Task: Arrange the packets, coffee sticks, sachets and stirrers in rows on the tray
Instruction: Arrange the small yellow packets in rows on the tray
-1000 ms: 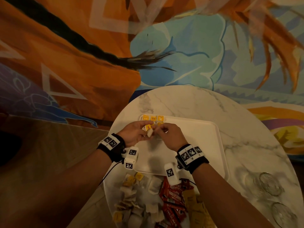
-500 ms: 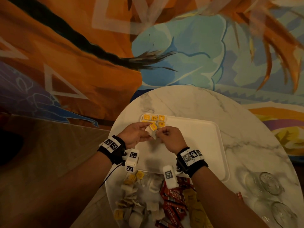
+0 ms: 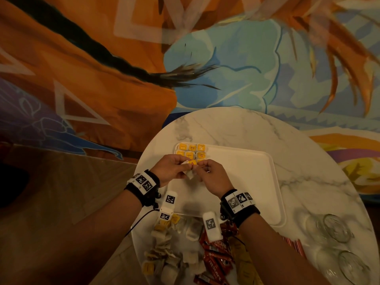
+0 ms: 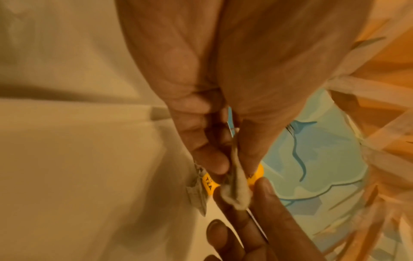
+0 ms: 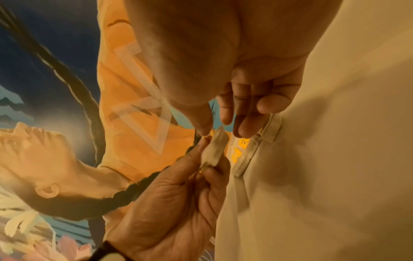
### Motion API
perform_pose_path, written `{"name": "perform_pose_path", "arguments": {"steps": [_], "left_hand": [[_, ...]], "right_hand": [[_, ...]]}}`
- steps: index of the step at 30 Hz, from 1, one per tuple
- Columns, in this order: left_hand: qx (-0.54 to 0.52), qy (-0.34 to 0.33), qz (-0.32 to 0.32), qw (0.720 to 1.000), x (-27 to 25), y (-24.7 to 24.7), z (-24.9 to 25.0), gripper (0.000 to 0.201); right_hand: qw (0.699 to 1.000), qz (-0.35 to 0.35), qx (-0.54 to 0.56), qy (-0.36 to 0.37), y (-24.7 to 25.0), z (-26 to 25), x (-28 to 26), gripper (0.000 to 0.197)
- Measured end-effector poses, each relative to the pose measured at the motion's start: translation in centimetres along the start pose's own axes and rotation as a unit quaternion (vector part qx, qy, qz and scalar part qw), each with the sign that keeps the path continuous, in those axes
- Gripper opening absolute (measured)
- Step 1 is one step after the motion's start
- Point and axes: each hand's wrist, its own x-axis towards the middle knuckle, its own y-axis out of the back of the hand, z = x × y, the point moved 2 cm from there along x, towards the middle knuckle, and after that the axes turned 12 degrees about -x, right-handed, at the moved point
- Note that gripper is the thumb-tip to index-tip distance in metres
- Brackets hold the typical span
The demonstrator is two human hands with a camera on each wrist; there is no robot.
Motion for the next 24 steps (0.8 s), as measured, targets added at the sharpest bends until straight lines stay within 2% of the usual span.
{"name": "perform_pose_path", "arguments": {"steps": [4, 9, 11, 16, 20, 24], "left_hand": [[0.001, 0.018, -0.025, 1.0, -0.3, -0.1, 0.3, 0.025], [-0.06, 0.06, -0.031, 0.996, -0.1, 1.0, 0.2, 0.038], [-0.059, 0.072, -0.034, 0.995, -0.2, 1.2, 0.1, 0.036], [-0.078, 0.069, -0.033, 0.994, -0.5, 1.2, -0.2, 0.027], [-0.03, 0.059, -0.041, 0.997, -0.7, 1.5, -0.6, 0.023], [0.048, 0.038, -0.034, 0.998, -0.9, 1.6, -0.6, 0.031]], "right_hand": [[0.999, -0.002, -0.02, 0.035, 0.2, -0.6, 0.1, 0.01], [0.994, 0.069, -0.051, 0.067, 0.3, -0.6, 0.3, 0.006], [0.99, 0.078, -0.073, 0.095, 0.2, -0.6, 0.0, 0.008], [0.982, 0.045, -0.114, 0.145, -0.3, -0.4, -0.5, 0.011], [0.979, 0.014, -0.139, 0.152, -0.8, 0.6, -0.7, 0.014], [0.982, -0.006, -0.128, 0.138, -0.5, 0.7, -1.0, 0.007]]}}
